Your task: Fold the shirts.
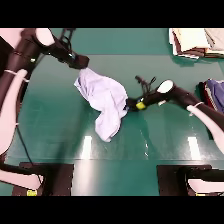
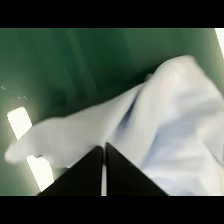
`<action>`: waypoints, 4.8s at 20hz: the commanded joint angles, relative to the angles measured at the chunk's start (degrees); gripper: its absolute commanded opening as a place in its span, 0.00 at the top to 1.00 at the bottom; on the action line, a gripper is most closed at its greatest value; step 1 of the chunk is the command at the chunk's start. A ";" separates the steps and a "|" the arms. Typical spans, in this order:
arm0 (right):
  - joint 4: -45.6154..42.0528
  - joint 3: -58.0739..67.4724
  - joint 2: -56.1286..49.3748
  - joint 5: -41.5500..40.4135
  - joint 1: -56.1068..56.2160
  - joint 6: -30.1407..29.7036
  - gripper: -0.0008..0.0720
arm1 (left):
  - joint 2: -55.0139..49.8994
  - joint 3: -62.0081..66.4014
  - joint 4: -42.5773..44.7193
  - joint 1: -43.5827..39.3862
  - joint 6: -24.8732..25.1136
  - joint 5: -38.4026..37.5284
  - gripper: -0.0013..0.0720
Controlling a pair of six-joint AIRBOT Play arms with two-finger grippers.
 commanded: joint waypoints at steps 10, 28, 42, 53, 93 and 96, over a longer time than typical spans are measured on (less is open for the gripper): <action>-9.25 41.86 21.64 18.36 -24.94 -0.28 0.97 | 35.93 4.57 -4.04 -0.02 1.55 4.94 0.95; -9.25 20.83 0.57 19.67 -9.33 1.33 0.97 | 31.61 -38.18 -6.21 -0.02 1.16 -9.05 0.95; -12.74 31.93 -8.44 23.30 -23.17 -1.88 0.47 | 31.91 -38.18 -6.21 -0.02 1.16 -5.44 0.95; -13.03 5.22 -1.20 6.10 -13.35 -4.90 0.47 | 31.85 -38.18 -6.32 -0.02 1.07 -2.03 0.95; -15.06 52.41 27.36 30.73 -38.77 3.93 0.97 | 39.60 13.27 -4.11 -0.02 -0.44 -5.31 0.95; -14.75 51.32 21.79 31.61 -37.31 5.09 0.97 | 38.16 6.08 -3.02 -0.02 -0.57 -8.70 0.95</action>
